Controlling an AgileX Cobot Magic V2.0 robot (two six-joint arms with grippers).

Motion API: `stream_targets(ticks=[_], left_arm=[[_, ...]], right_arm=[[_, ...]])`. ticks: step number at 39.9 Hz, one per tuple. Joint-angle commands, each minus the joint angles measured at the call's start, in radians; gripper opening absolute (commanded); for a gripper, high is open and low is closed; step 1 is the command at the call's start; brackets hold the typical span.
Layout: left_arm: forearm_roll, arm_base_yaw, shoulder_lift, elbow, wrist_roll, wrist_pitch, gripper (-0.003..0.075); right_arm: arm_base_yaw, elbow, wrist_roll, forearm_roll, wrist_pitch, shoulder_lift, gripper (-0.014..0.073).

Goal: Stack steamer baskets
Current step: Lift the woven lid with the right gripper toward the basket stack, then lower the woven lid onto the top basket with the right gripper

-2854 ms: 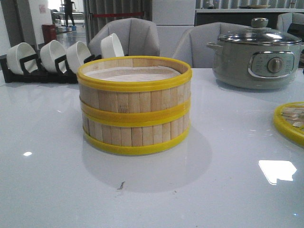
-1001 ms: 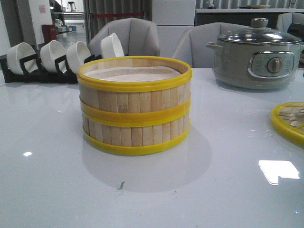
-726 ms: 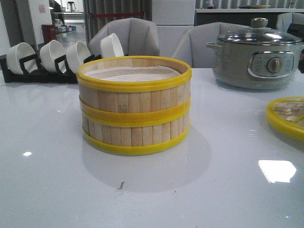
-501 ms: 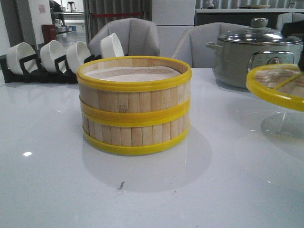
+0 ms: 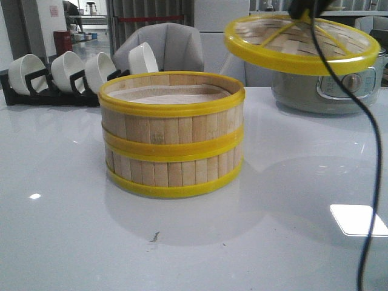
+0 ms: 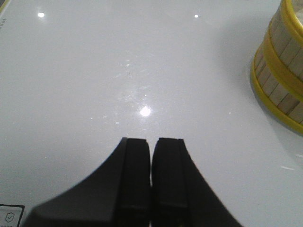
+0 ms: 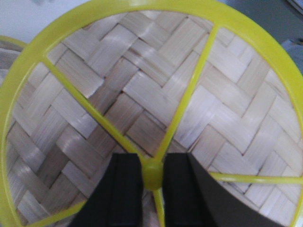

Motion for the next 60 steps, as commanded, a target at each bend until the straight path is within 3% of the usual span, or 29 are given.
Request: stream_targets(ticks=[1,11,19,60], left_arm=[[0.005,0.004,-0.006,-0.029,-0.01,-0.073,0.0083],[0.005,0.004,-0.006,-0.029,-0.01,-0.073,0.0083],[0.005,0.004,-0.006,-0.029,-0.01,-0.073,0.0083],[0.005,0.004,-0.006,-0.029,-0.01,-0.073,0.0083]], right_arm=[[0.064,-0.096,0.001,0.017,-0.016,-0.015,0.0049],[0.227,-0.278,0.001,0.017,0.069,0.122,0.0049],[0.29,-0.393,0.001,0.017,0.1,0.208,0.0049],[0.302,-0.426,0.001,-0.047,0.085,0.288,0.0049]])
